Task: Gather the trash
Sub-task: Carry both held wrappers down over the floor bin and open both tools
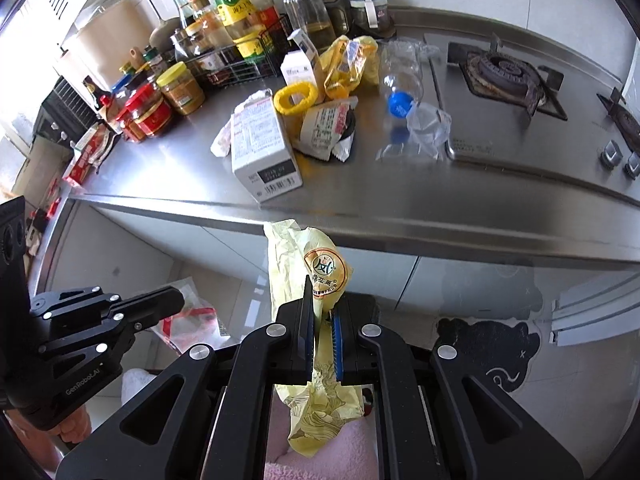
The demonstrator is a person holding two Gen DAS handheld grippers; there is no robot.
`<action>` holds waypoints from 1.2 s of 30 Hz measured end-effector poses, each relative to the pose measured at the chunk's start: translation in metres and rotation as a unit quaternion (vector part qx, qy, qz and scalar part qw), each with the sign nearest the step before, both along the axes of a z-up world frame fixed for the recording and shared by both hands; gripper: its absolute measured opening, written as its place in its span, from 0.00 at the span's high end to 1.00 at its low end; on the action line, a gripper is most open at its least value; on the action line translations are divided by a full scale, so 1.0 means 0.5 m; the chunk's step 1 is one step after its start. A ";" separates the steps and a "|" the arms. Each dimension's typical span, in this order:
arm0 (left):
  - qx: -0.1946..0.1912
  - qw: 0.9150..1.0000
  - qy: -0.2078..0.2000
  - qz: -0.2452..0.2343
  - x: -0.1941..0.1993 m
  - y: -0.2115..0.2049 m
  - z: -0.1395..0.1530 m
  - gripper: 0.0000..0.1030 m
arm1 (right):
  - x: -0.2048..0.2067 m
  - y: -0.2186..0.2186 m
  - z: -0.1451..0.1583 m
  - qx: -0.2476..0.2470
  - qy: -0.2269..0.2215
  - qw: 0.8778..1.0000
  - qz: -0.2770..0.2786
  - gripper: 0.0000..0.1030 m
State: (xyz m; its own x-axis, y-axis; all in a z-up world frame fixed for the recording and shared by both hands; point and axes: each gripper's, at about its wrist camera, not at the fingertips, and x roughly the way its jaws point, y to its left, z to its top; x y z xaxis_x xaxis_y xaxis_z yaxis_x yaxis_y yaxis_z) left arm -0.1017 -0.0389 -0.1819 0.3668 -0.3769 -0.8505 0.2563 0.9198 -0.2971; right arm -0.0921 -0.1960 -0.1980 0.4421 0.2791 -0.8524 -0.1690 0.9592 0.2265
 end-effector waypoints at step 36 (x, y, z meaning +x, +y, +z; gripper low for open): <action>-0.028 0.986 0.153 0.061 0.106 0.033 -0.655 0.71 | 0.148 0.038 -0.671 0.069 0.163 0.973 -0.150 0.33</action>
